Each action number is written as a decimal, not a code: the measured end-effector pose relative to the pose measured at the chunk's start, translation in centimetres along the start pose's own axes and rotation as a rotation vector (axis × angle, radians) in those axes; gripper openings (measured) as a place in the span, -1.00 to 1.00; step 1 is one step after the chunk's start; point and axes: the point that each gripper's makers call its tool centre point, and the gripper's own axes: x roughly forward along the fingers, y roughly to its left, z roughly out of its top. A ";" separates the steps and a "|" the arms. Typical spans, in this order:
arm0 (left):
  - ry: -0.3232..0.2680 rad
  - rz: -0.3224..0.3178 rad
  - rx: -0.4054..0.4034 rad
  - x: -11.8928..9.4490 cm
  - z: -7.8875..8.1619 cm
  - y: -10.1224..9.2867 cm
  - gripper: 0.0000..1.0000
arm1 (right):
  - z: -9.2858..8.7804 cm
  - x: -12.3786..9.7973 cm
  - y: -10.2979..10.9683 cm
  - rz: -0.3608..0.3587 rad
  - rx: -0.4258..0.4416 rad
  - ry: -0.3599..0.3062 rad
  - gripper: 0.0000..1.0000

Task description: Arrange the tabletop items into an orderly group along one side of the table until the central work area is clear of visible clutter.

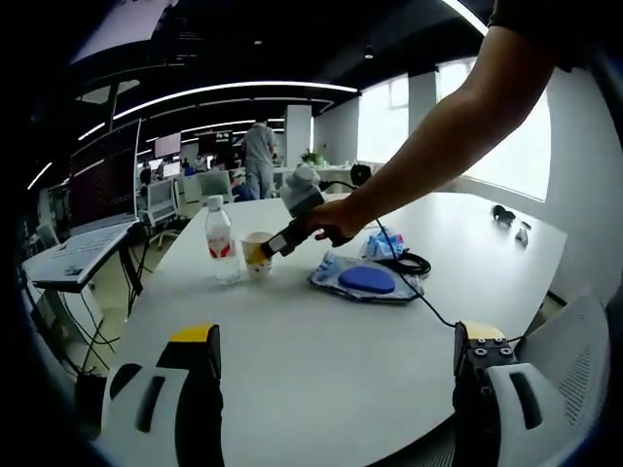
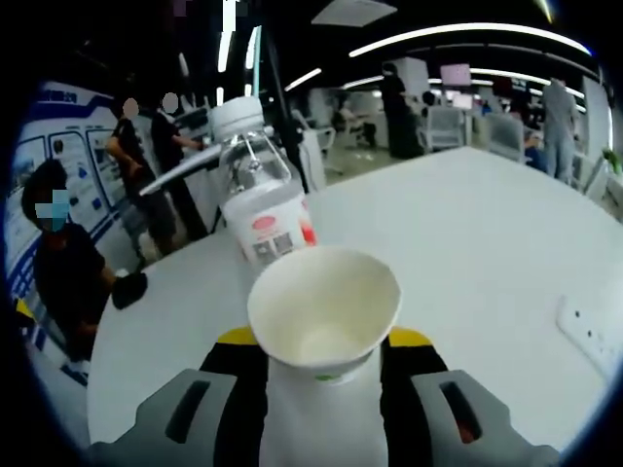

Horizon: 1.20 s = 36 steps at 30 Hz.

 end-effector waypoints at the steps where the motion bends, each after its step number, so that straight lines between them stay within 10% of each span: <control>1: 0.001 0.001 -0.002 0.0 0.0 0.0 0.98 | 0.0 0.1 -0.1 0.000 0.003 0.001 -0.17; 36: 0.019 -0.016 0.010 0.5 -0.1 -0.3 0.98 | 0.7 -1.9 1.6 0.012 0.034 -0.033 -0.06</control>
